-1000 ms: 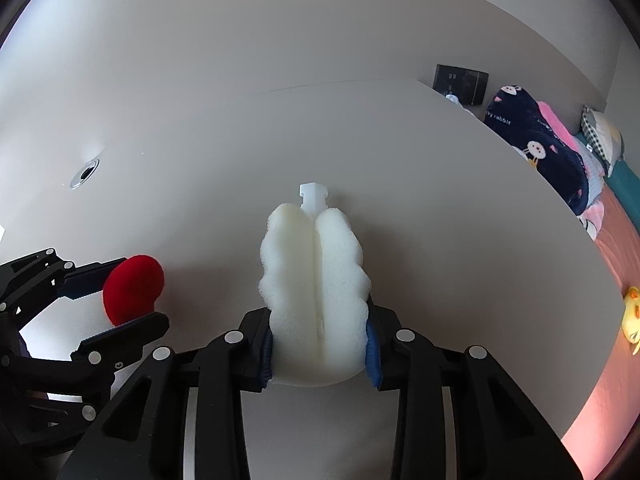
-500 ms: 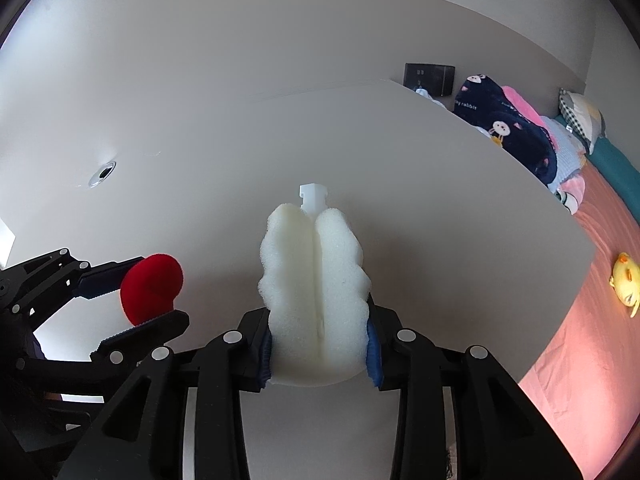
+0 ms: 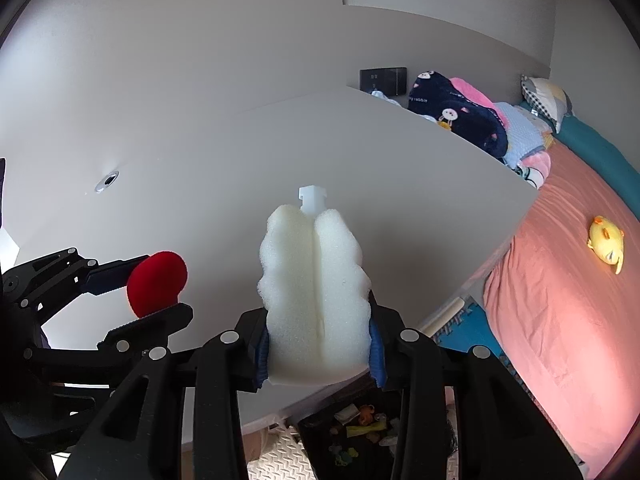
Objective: Collect trash
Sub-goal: 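Carry the red heart and white foam block over the black bin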
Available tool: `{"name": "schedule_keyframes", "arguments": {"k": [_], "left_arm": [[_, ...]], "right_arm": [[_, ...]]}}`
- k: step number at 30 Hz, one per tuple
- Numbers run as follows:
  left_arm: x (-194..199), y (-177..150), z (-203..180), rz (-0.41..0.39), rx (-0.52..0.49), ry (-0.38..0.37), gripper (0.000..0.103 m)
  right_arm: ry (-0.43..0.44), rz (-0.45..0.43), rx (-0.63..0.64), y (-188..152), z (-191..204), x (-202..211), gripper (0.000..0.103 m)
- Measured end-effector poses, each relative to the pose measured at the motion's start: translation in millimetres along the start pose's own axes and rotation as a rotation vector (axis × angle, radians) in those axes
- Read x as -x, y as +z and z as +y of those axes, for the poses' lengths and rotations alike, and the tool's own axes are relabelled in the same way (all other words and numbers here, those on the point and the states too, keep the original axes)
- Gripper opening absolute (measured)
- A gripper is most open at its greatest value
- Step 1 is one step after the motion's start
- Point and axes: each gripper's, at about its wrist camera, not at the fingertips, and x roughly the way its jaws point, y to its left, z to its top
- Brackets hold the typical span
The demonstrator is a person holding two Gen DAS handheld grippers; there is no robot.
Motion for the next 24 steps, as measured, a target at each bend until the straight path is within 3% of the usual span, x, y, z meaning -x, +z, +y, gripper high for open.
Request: {"name": "schedule_keyframes", "arguments": {"k": [24], "left_arm": [[-1.6,-6.9,-77.1,0.010,-0.129,-0.109,0.049]], "right_arm": [[-0.114,-0.013,-0.146,-66.2,-61.2,54.5,0.041]]}}
